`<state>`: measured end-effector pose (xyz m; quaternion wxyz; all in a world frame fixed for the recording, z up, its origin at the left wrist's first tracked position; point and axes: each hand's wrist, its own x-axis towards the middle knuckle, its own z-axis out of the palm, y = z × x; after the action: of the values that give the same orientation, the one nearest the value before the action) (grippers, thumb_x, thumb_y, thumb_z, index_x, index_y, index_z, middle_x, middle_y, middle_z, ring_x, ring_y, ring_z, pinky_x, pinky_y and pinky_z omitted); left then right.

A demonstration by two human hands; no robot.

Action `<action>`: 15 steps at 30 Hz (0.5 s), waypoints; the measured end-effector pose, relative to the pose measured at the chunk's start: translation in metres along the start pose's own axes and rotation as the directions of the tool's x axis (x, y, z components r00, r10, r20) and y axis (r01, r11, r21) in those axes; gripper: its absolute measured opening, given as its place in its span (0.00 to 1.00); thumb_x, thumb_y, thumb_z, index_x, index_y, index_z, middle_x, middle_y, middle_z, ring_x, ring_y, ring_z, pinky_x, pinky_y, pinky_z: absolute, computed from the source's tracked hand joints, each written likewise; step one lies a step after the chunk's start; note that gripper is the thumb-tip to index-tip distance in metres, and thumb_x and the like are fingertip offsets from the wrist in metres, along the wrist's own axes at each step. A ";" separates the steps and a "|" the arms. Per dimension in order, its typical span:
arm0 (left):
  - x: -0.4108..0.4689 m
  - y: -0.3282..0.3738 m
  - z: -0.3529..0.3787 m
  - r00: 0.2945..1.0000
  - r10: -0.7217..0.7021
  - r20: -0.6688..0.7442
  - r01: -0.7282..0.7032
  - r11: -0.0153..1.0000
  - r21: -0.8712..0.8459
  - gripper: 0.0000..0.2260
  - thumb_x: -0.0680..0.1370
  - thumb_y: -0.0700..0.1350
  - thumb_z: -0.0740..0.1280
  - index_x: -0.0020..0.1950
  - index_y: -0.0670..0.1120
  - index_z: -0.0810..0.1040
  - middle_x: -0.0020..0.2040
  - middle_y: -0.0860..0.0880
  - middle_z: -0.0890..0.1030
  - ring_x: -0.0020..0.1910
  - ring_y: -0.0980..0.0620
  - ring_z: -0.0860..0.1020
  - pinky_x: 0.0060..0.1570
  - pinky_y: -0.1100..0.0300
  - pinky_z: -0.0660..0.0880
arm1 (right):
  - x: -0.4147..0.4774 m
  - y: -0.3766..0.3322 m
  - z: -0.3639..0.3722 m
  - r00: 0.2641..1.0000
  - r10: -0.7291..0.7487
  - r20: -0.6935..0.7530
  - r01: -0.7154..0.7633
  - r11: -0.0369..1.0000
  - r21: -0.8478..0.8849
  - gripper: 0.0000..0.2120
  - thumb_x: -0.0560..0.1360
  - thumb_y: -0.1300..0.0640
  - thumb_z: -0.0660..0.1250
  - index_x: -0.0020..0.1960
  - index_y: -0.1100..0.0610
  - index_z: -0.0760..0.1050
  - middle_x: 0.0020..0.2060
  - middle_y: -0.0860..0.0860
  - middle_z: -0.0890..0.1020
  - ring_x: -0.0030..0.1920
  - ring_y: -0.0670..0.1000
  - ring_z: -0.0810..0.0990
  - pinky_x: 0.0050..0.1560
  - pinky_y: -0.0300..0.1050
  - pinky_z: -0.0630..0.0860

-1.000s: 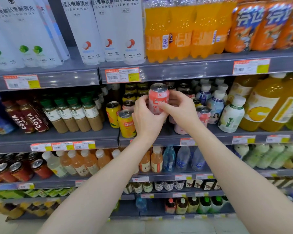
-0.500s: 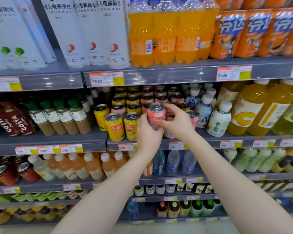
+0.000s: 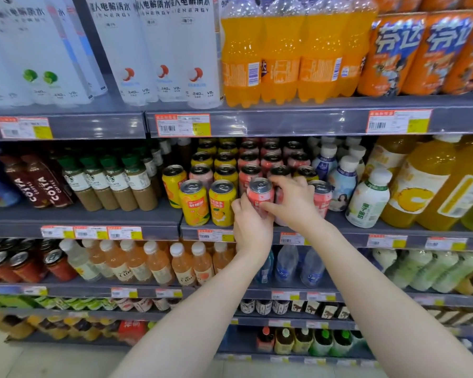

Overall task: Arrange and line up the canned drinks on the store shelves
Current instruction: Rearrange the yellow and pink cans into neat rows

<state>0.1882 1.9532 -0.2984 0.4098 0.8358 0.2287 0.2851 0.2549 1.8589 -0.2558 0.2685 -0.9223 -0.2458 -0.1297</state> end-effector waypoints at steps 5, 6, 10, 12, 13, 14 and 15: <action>0.000 0.000 0.004 0.999 -0.030 0.013 0.031 0.999 -0.020 0.23 0.78 0.47 0.71 0.72 0.47 0.71 0.63 0.48 0.73 0.56 0.45 0.79 0.46 0.58 0.71 | 0.002 -0.001 0.002 1.000 -0.006 -0.015 0.005 0.998 -0.068 0.28 0.70 0.42 0.74 0.68 0.43 0.75 0.62 0.45 0.79 0.63 0.53 0.66 0.53 0.48 0.58; 0.001 0.001 0.004 0.999 -0.033 0.009 0.033 0.999 -0.018 0.23 0.79 0.47 0.71 0.72 0.47 0.71 0.64 0.48 0.73 0.57 0.45 0.79 0.46 0.57 0.72 | 0.002 0.000 0.003 1.000 -0.016 -0.021 0.014 0.997 -0.074 0.27 0.70 0.42 0.74 0.68 0.43 0.75 0.62 0.45 0.79 0.62 0.53 0.66 0.54 0.49 0.59; 0.001 0.003 0.007 1.000 -0.031 0.002 0.031 0.999 0.025 0.23 0.80 0.47 0.68 0.74 0.45 0.69 0.64 0.45 0.75 0.59 0.43 0.79 0.50 0.51 0.76 | -0.001 0.000 0.006 0.996 -0.049 -0.069 0.041 0.994 -0.105 0.25 0.72 0.43 0.73 0.67 0.44 0.75 0.60 0.46 0.80 0.61 0.55 0.68 0.53 0.51 0.61; 0.002 0.002 0.008 0.999 -0.032 0.008 0.032 0.999 0.028 0.21 0.81 0.46 0.67 0.72 0.44 0.69 0.62 0.44 0.77 0.58 0.42 0.79 0.49 0.50 0.76 | -0.002 -0.001 0.007 0.995 -0.062 -0.084 0.051 0.991 -0.121 0.24 0.72 0.43 0.73 0.67 0.45 0.75 0.60 0.47 0.80 0.60 0.55 0.68 0.53 0.51 0.62; 0.001 0.001 0.008 0.999 -0.034 0.016 0.034 0.999 0.028 0.20 0.81 0.46 0.67 0.71 0.44 0.70 0.61 0.44 0.77 0.58 0.42 0.79 0.49 0.51 0.76 | -0.003 -0.001 0.008 0.994 -0.066 -0.088 0.054 0.990 -0.130 0.24 0.72 0.43 0.73 0.67 0.45 0.75 0.60 0.47 0.81 0.60 0.55 0.68 0.53 0.52 0.63; 0.001 -0.001 0.007 0.999 -0.033 0.024 0.032 0.999 0.032 0.20 0.81 0.47 0.68 0.70 0.43 0.70 0.60 0.43 0.77 0.58 0.42 0.79 0.49 0.51 0.77 | -0.003 -0.001 0.008 0.994 -0.068 -0.090 0.056 0.989 -0.136 0.24 0.72 0.43 0.73 0.67 0.45 0.75 0.60 0.47 0.81 0.60 0.55 0.68 0.53 0.52 0.63; 0.001 -0.004 0.007 0.999 -0.030 0.029 0.029 0.999 0.037 0.20 0.80 0.48 0.68 0.70 0.42 0.71 0.60 0.43 0.77 0.58 0.42 0.79 0.50 0.51 0.77 | -0.003 0.000 0.008 0.993 -0.071 -0.091 0.058 0.989 -0.137 0.25 0.72 0.43 0.73 0.67 0.45 0.76 0.60 0.47 0.81 0.60 0.55 0.68 0.53 0.51 0.63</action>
<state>0.1932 1.9522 -0.3049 0.4017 0.8439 0.2400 0.2624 0.2527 1.8623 -0.2631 0.2128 -0.9227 -0.2530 -0.1984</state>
